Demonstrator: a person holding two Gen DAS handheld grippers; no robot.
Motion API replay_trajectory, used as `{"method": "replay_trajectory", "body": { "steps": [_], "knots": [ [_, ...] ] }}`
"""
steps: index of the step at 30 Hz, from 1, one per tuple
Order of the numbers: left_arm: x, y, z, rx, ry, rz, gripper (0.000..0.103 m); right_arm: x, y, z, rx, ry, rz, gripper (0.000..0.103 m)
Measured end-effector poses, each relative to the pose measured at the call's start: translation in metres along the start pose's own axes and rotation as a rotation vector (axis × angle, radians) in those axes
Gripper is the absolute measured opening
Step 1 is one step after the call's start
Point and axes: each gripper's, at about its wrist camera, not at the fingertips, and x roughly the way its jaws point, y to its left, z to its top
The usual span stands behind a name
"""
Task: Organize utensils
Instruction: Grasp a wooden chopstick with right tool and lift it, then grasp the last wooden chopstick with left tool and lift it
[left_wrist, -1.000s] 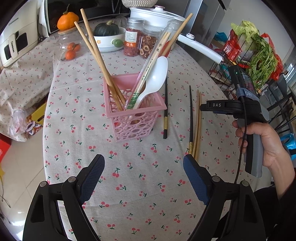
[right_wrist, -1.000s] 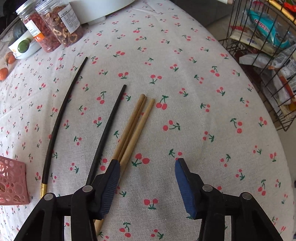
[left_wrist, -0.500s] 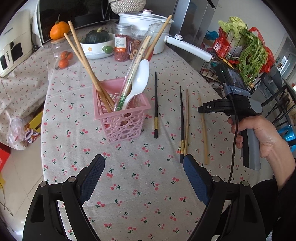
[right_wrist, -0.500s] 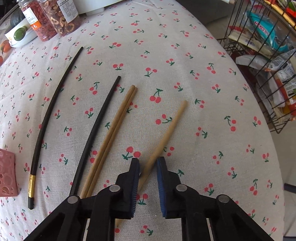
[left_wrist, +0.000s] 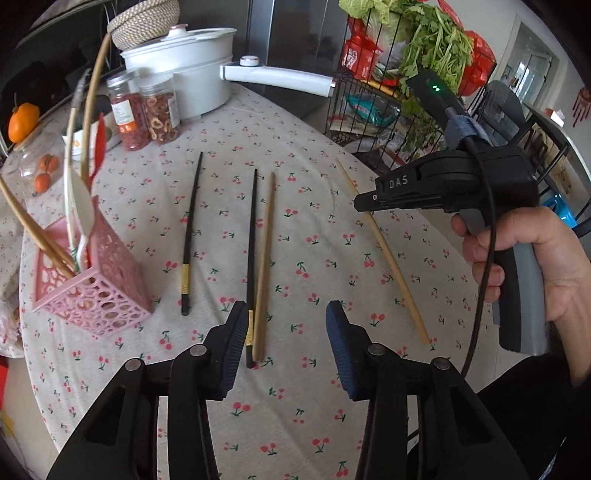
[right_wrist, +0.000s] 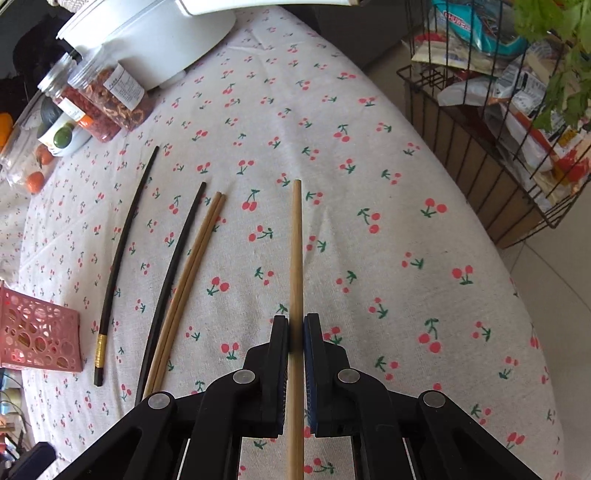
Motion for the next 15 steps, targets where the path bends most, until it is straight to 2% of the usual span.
{"method": "replay_trajectory", "body": {
  "steps": [3,7,10,15],
  "knots": [
    [0.029,-0.005,0.032,-0.046,0.034,0.008,0.032,-0.005,-0.01,0.0,0.02,-0.002,0.028,0.006],
    [0.07,-0.002,0.07,-0.07,0.081,0.058,0.021,-0.01,-0.022,0.003,0.03,-0.005,0.065,0.006],
    [0.094,-0.002,0.089,-0.055,0.104,0.106,0.017,-0.011,-0.028,0.006,0.044,-0.005,0.091,0.006],
    [0.128,0.003,0.105,-0.061,0.163,0.124,0.015,-0.007,-0.031,0.009,0.047,0.005,0.117,0.006]
  ]
}}
